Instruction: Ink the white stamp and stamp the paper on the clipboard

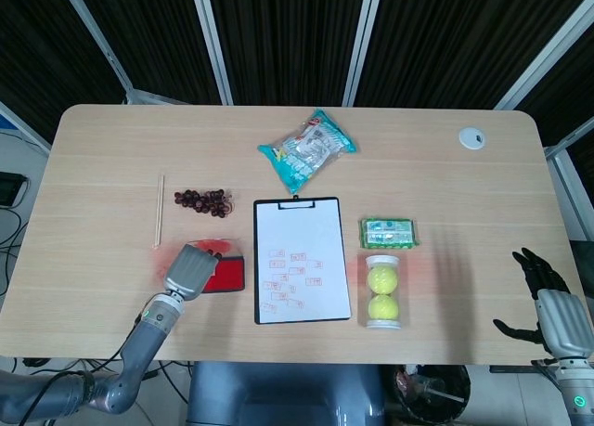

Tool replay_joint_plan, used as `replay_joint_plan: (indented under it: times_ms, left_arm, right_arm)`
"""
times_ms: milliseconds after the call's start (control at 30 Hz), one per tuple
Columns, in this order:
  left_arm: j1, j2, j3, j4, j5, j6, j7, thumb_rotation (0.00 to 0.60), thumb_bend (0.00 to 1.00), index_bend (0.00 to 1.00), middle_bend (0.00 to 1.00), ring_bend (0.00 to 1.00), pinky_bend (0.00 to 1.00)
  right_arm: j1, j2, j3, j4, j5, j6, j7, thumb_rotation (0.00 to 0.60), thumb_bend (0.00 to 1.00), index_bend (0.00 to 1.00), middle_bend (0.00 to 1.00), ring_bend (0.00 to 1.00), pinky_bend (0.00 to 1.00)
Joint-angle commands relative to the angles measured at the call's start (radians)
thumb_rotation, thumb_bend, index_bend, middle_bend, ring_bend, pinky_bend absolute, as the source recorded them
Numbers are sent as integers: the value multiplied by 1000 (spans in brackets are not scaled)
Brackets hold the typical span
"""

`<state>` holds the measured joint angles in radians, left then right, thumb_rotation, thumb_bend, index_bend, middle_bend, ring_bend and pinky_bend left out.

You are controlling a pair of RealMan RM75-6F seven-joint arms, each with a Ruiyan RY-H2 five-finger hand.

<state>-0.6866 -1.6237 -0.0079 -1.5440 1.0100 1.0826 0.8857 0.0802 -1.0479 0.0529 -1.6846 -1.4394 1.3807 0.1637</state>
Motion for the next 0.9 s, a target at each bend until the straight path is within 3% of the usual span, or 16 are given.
replay_joint_plan:
  times_ms: [33,367,733,900]
  left_arm:
    - [0,0,1,2,-1,-1,0,600,418,672,725,945,1000]
    - [-6,13,-13,-24,4,10,3,600,419,671,724,945,1000]
    - [-47,108,-78,-233,-15,55,76,600,418,671,723,945,1000]
    - [-88,109,-109,-309,-58,66,146,600,418,671,723,945,1000]
  right_arm:
    - [0,0,0,0,0,1,0,600,152,0,0,0,135]
    - [-1,1,1,-1,0,1,1,600,152,0,0,0,135]
    - [0,2,1,-7,3,-3,8,600,151,0,0,0,135]
    - [2,3,2,-11,10,-11,14,600,152,0,0,0,135]
